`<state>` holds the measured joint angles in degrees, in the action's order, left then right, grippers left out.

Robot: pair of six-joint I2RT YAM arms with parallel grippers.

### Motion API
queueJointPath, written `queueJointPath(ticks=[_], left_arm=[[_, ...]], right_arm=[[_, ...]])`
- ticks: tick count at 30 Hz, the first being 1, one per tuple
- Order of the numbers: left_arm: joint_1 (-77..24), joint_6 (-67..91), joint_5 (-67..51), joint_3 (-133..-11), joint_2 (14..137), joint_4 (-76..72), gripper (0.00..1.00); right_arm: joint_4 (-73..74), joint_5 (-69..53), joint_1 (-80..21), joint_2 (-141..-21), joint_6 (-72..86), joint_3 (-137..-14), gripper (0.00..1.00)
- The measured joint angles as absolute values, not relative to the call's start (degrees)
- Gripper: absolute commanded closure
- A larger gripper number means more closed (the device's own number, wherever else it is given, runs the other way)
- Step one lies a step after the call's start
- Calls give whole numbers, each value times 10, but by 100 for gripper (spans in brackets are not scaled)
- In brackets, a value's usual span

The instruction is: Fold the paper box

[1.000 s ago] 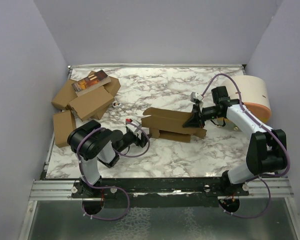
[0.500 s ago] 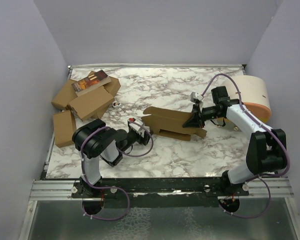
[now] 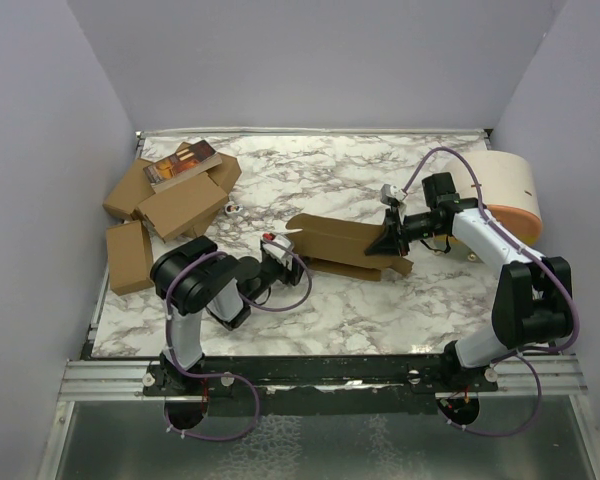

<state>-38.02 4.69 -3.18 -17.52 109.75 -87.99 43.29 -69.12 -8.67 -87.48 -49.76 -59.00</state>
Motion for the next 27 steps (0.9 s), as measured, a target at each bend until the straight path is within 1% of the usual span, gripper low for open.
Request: queueJointPath(ticks=[3,6,8,14,15,16,21,24,27], left_arm=[[-384,50,-20,-178,1103,-880,39],[-388,55,-9,-181,1108,-880,48],[-392,58,2,-182,1113,-881,57],[-403,71,23,-183,1115,-882,94],[-403,71,28,-183,1115,-882,98],[-402,72,33,-183,1115,-881,100],[-402,72,56,-178,1097,-881,100],[-402,76,61,-173,1052,-869,100],[-396,85,61,-183,979,-794,100]], right_arm=[[433,-691,-87,-875,-497,-590,99],[433,-691,-87,-876,-496,-591,99],[432,-691,-87,-877,-491,-592,99],[397,-695,-88,-878,-435,-592,99],[389,-696,-90,-878,-421,-592,99],[383,-698,-91,-878,-407,-592,99],[322,-697,-94,-873,-299,-588,99],[277,-691,-94,-855,-225,-588,99],[224,-683,-95,-833,-149,-588,98]])
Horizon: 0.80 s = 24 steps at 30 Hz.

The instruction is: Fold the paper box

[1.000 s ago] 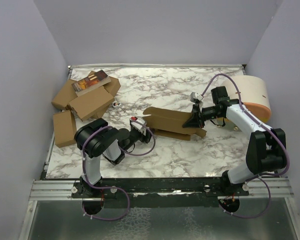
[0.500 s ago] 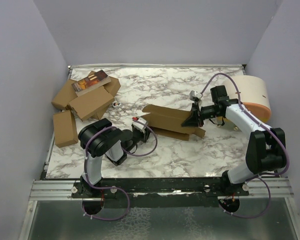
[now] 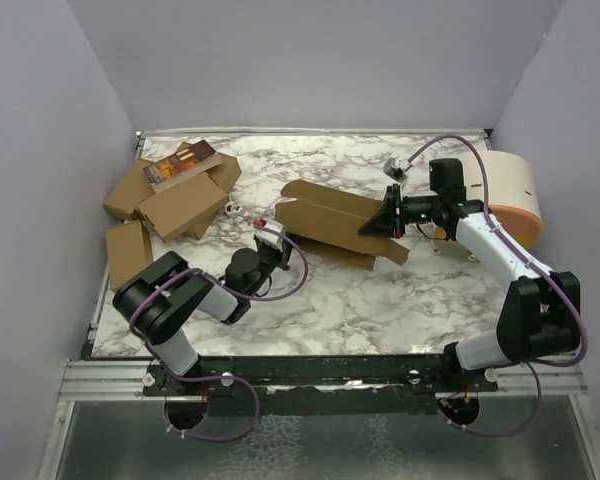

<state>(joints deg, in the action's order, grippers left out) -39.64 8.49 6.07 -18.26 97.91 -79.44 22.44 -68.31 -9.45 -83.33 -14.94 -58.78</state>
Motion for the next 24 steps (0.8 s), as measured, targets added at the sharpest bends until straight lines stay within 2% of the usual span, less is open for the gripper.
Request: queueJointPath(ticks=[5,13,16,24], left_arm=[[-379,101,40,-241,899,-591,96],[-372,124,-24,-326,884,-316,92],[-372,128,-36,-347,880,-244,89],[-373,143,-49,-397,872,-120,75]], right_arm=[[168,-660,-94,-828,-64,-588,98],[114,-591,-94,-828,26,-560,97],[106,-576,-94,-828,41,-547,97],[81,-546,-93,-828,60,-536,96]])
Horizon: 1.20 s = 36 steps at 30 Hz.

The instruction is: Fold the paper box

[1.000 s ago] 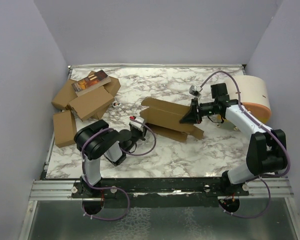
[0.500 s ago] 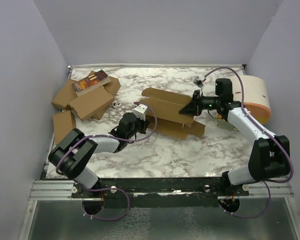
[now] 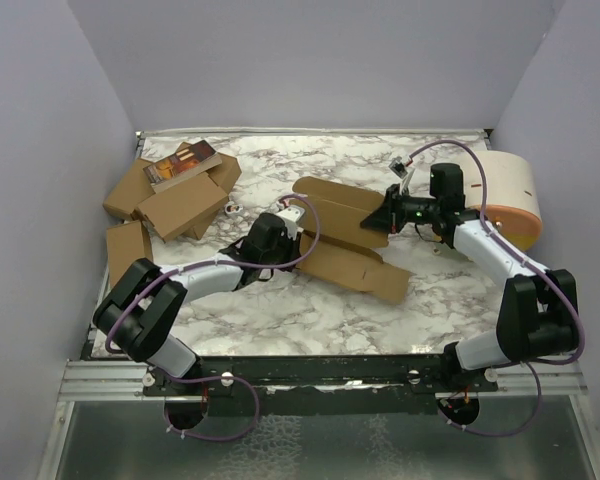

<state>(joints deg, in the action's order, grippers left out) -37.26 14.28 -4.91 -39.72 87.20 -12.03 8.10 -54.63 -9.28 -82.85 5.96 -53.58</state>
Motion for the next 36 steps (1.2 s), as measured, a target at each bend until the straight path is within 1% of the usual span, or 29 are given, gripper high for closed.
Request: queueJointPath(ticks=[6,14,23,25,26,27,28,36], left_arm=[[-375,154,-48,-416,872,-79,72],[-375,158,-38,-437,881,-63,68],[-375,157,-32,-472,927,-59,68],[-375,155,-29,-480,937,-57,73],[-375,154,-27,-484,943,-56,86],[-375,153,-24,-486,946,-55,98],[-375,153,-21,-488,950,-54,100],[-376,142,13,-497,955,-39,100]], right_arm=[[66,-534,-89,-843,66,-533,96],[61,-534,-89,-849,68,-533,97],[61,-537,-88,-858,61,-533,99],[61,-537,-88,-858,58,-533,99],[61,-537,-88,-858,58,-533,99],[61,-537,-88,-859,57,-533,99],[61,-537,-88,-859,57,-533,99],[62,-538,-88,-870,52,-533,99]])
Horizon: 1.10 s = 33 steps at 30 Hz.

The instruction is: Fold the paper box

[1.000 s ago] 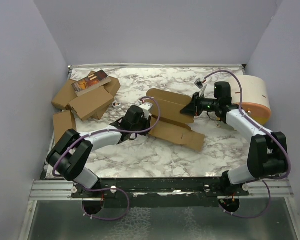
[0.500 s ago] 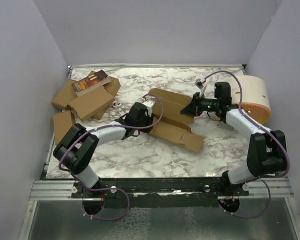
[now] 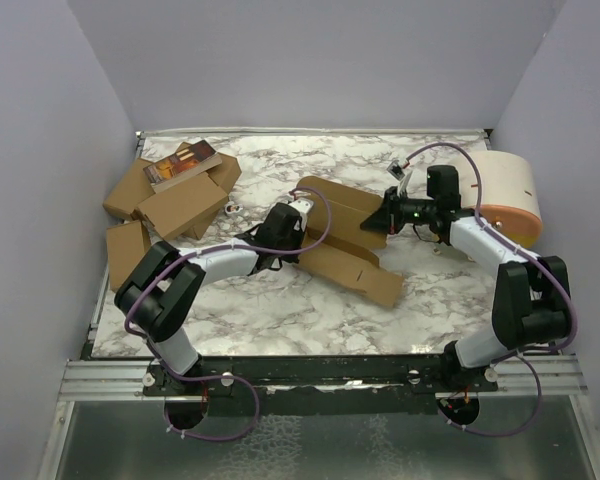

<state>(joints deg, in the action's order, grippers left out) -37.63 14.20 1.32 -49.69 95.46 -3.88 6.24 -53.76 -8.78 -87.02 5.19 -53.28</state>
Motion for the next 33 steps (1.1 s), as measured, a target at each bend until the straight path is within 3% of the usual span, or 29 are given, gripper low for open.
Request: queueJointPath(ticks=[2,7,11,22,33], left_arm=[[-378,138,24,-503,956,-29,99],[-380,134,36,-507,957,-18,79],[-380,132,42,-509,957,-8,72],[-380,137,43,-509,952,-9,65],[-380,145,42,-509,949,-19,67]], right_arm=[[63,-538,-88,-873,51,-533,99],[64,-538,-88,-877,47,-533,99],[64,-540,-88,-877,47,-533,99],[64,-549,-88,-879,46,-533,99],[64,-550,-88,-882,46,-533,99]])
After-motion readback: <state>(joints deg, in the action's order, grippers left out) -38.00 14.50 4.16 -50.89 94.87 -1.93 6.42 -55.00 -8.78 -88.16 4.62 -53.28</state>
